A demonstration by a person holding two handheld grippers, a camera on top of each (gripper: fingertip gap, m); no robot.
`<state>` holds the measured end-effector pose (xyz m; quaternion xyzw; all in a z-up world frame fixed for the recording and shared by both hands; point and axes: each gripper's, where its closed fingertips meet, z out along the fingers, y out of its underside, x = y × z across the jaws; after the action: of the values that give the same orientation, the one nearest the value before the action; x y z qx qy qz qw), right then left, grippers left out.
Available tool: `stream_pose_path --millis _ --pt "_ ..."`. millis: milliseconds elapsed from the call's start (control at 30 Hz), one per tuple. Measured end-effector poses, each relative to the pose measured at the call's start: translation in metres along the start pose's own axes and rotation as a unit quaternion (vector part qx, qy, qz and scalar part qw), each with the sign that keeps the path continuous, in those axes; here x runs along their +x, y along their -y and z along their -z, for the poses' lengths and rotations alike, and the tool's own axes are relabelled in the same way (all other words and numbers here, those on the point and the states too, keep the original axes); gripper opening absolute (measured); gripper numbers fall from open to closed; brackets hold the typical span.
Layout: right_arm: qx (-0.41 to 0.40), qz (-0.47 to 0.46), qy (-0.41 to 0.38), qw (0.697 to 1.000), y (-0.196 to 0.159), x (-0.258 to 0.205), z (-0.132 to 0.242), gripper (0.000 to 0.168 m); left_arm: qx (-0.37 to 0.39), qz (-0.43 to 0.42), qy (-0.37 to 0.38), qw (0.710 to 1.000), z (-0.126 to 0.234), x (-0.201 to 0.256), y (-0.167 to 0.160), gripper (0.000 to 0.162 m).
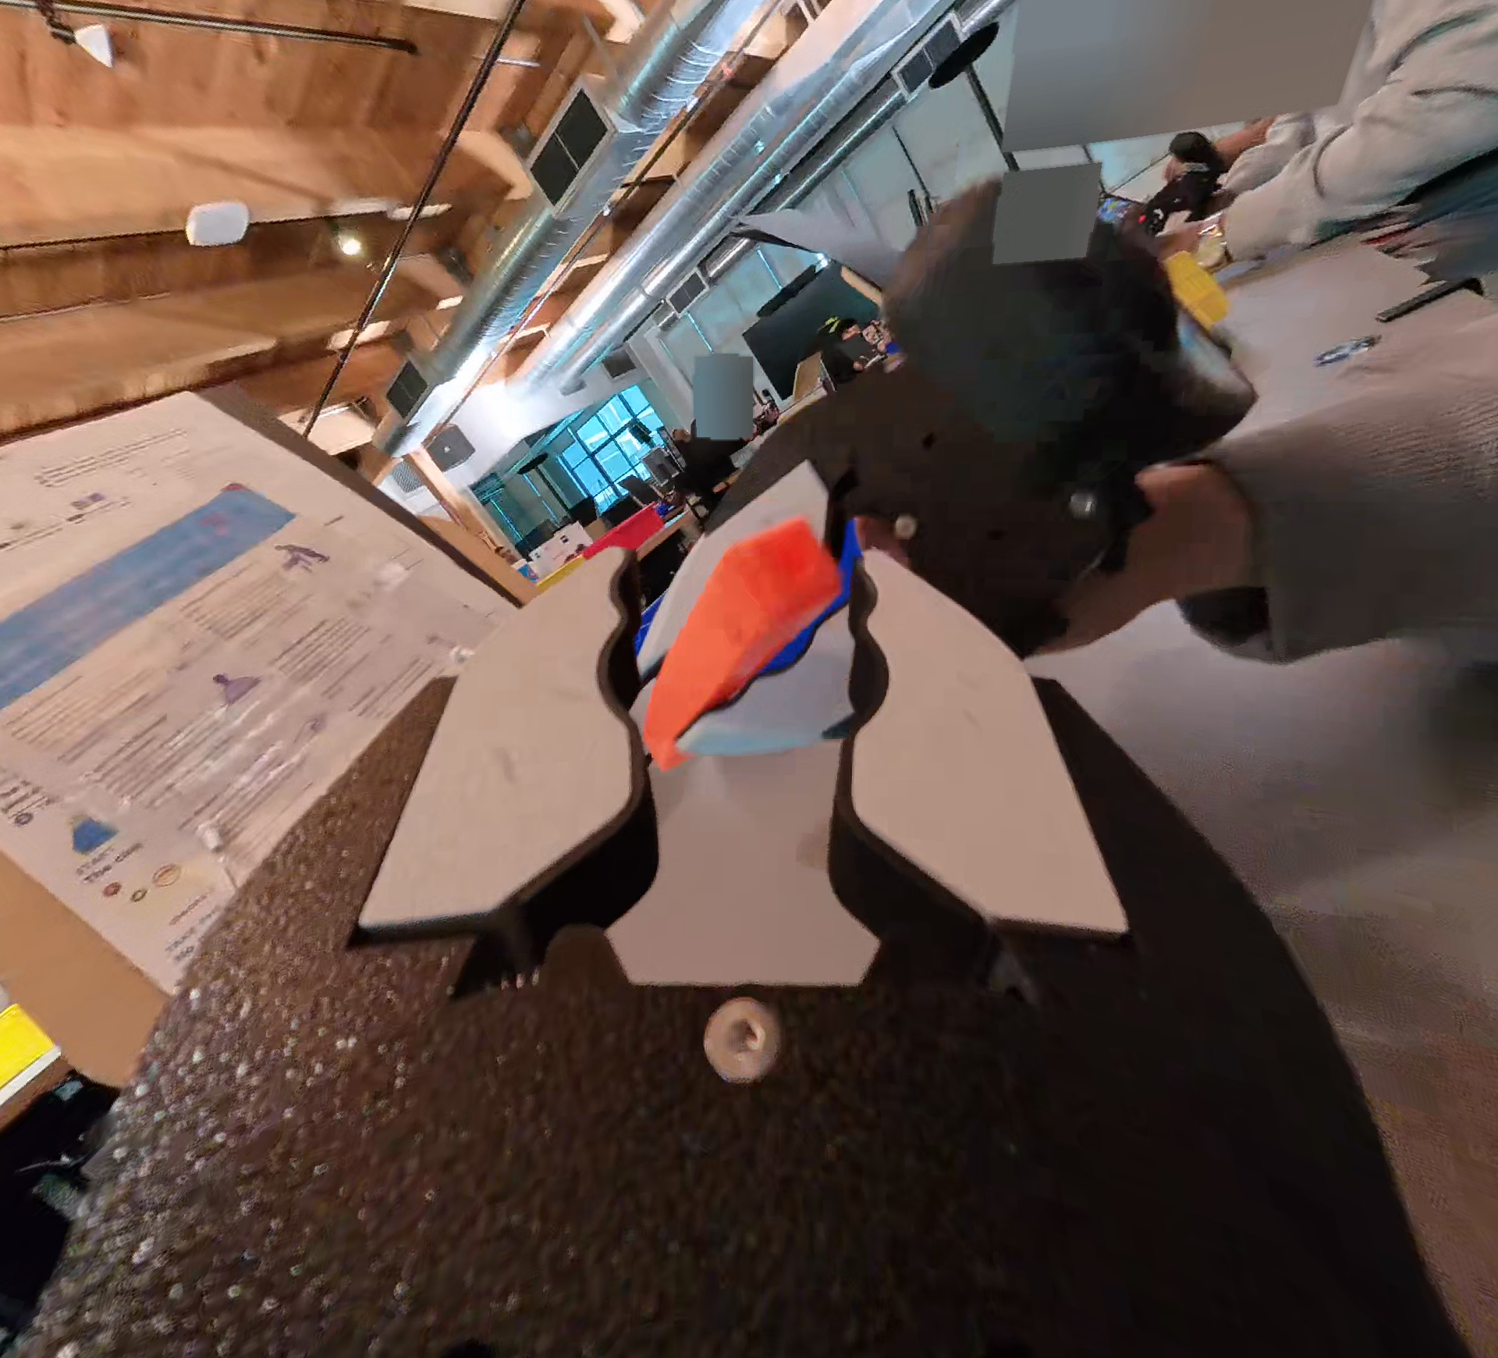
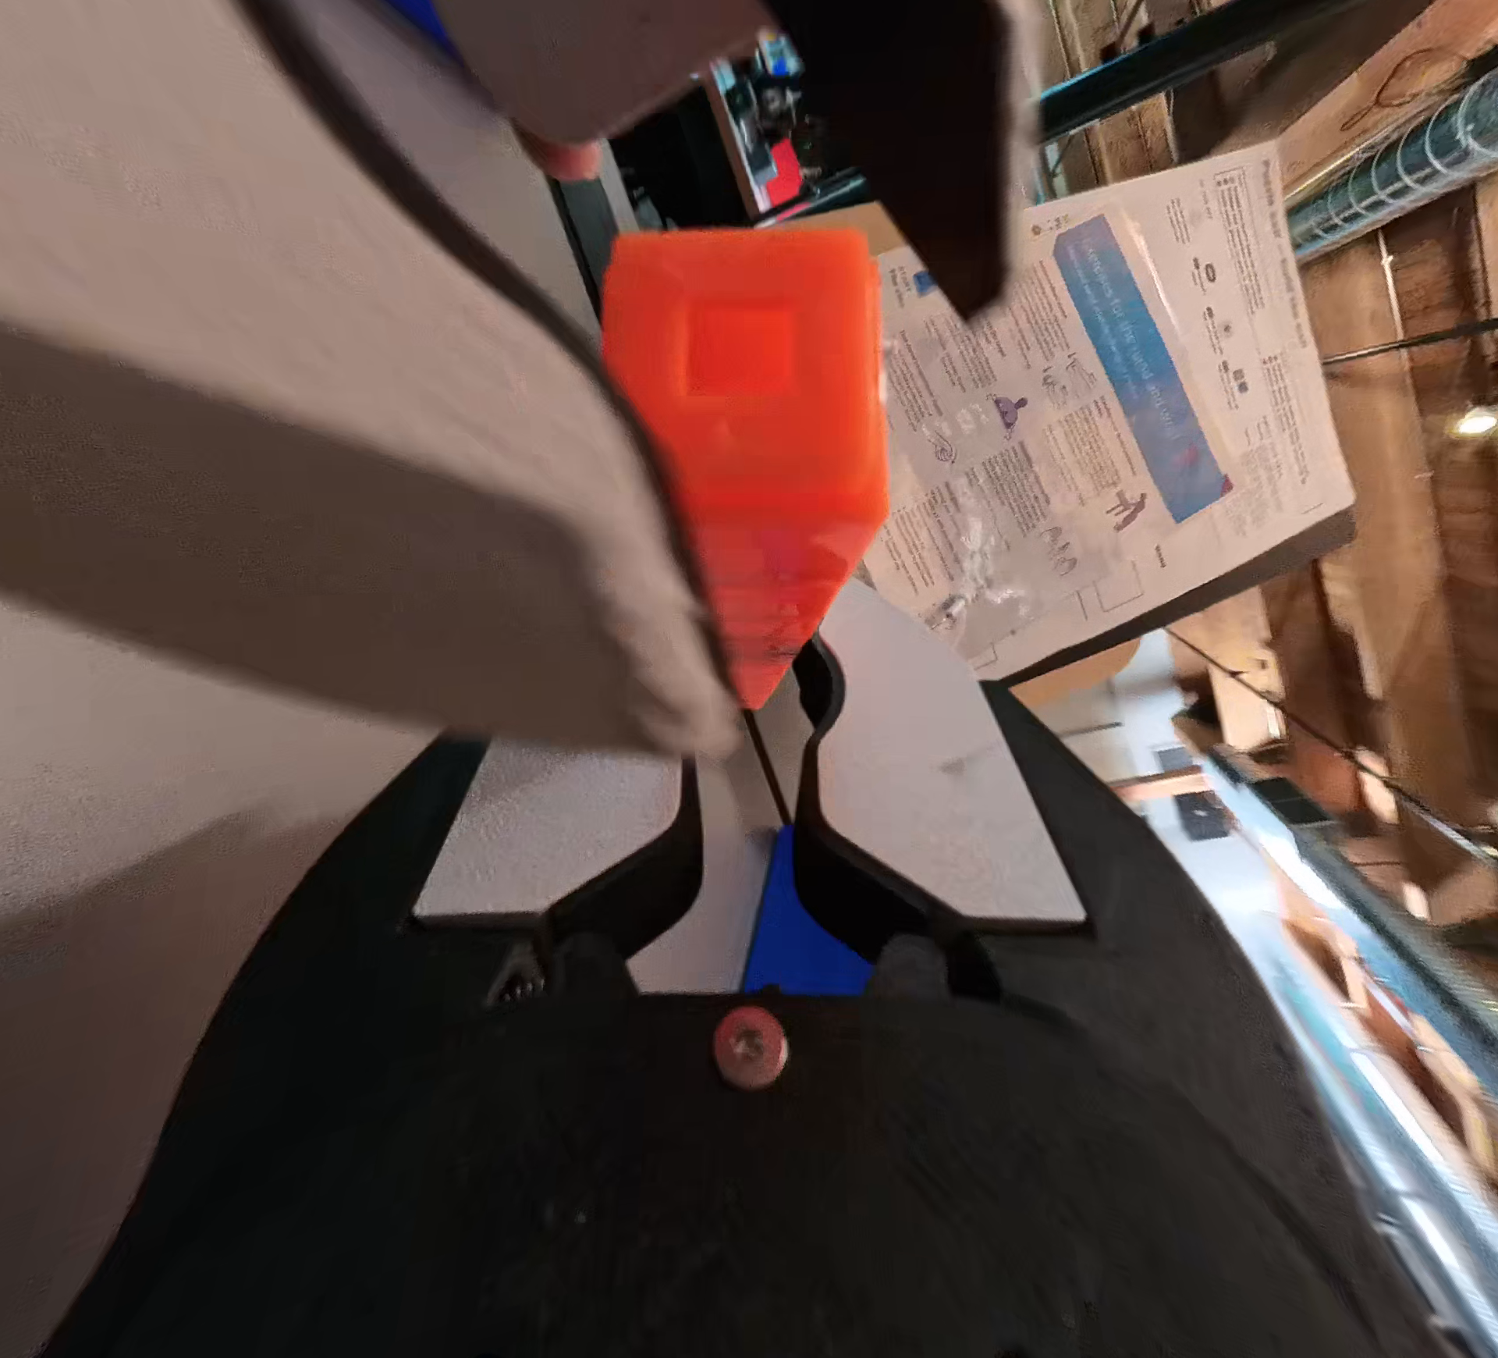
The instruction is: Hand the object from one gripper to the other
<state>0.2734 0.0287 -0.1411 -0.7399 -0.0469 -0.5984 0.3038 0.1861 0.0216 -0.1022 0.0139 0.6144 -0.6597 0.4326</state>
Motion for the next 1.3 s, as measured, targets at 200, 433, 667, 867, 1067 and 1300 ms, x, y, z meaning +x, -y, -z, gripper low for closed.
stream_pose_path --millis 200,433,667,867,1067,1300 --pt "-0.015 0.026 -0.027 0.999 -0.003 -0.001 -0.004 0.023 -0.063 -0.039 0.032 0.997 -0.006 -0.002 -0.017 0.033" --pt "0.003 0.019 -0.047 0.999 -0.004 0.008 -0.001 0.022 -0.067 0.03 0.055 0.996 0.0 -0.02 -0.023 0.028" --pt "0.02 0.088 -0.066 0.994 -0.002 0.011 0.001 0.022 -0.111 0.157 0.016 0.981 0.001 -0.021 -0.048 0.024" --pt "0.13 -0.044 -0.018 0.99 -0.002 0.018 0.011 0.043 -0.056 0.386 -0.023 0.92 0.007 -0.033 -0.054 0.023" --pt "0.186 -0.482 0.178 0.837 -0.043 0.041 0.02 0.092 0.046 0.496 -0.093 0.862 0.033 -0.054 -0.059 0.023" --pt "0.243 -0.767 0.455 0.383 -0.025 0.035 0.043 0.058 0.071 0.438 -0.124 0.887 0.049 -0.058 -0.058 0.022"
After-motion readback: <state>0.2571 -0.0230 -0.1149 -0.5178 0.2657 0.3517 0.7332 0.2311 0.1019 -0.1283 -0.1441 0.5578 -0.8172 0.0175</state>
